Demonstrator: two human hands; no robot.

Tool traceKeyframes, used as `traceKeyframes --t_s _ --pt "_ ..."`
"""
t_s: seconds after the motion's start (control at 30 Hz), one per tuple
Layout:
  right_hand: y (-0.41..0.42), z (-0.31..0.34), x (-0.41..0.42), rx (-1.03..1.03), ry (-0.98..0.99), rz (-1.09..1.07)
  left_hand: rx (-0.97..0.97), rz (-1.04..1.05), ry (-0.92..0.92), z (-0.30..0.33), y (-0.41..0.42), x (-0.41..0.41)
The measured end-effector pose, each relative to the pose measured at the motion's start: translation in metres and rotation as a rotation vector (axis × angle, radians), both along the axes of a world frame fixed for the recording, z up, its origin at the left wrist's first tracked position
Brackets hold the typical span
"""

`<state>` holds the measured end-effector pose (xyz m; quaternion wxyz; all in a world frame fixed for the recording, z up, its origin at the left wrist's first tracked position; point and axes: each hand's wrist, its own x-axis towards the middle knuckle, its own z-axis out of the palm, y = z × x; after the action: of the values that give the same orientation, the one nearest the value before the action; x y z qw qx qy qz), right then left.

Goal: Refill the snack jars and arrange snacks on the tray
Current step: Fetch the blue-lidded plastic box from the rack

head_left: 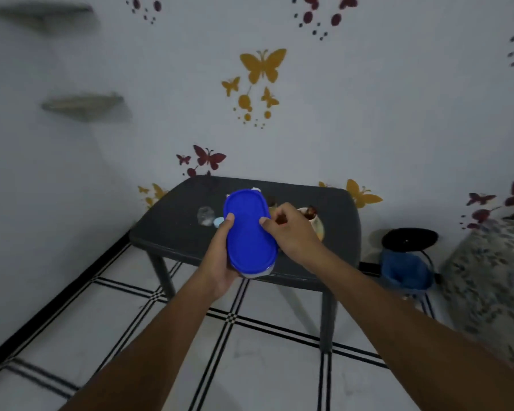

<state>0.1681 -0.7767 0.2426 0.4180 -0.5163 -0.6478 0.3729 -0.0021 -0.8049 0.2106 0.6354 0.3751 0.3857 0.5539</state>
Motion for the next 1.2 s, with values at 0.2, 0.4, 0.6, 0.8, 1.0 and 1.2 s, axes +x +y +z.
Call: traceKeyframes --t_s 0.2,0.4,0.6,0.8,1.0,1.2 --pt "0.036 -0.011 -0.185 -0.198 0.188 0.087 -0.008 0.068 0.081 -0.006 -0.001 -0.166" --pt "0.057 -0.032 -0.29 -0.181 0.291 0.01 -0.099 0.033 -0.053 -0.029 0.035 -0.254" --pt "0.132 -0.05 -0.331 -0.229 0.263 -0.022 -0.183 0.028 -0.151 -0.058 0.106 -0.286" --pt "0.232 -0.074 -0.36 -0.322 0.401 -0.021 -0.348 -0.016 -0.139 -0.059 0.203 -0.315" --pt "0.363 -0.074 -0.383 -0.247 0.408 -0.08 -0.438 0.129 -0.187 -0.077 0.327 -0.347" --pt "0.47 -0.099 -0.387 -0.357 0.327 -0.25 -0.679 0.293 -0.197 -0.105 0.41 -0.393"
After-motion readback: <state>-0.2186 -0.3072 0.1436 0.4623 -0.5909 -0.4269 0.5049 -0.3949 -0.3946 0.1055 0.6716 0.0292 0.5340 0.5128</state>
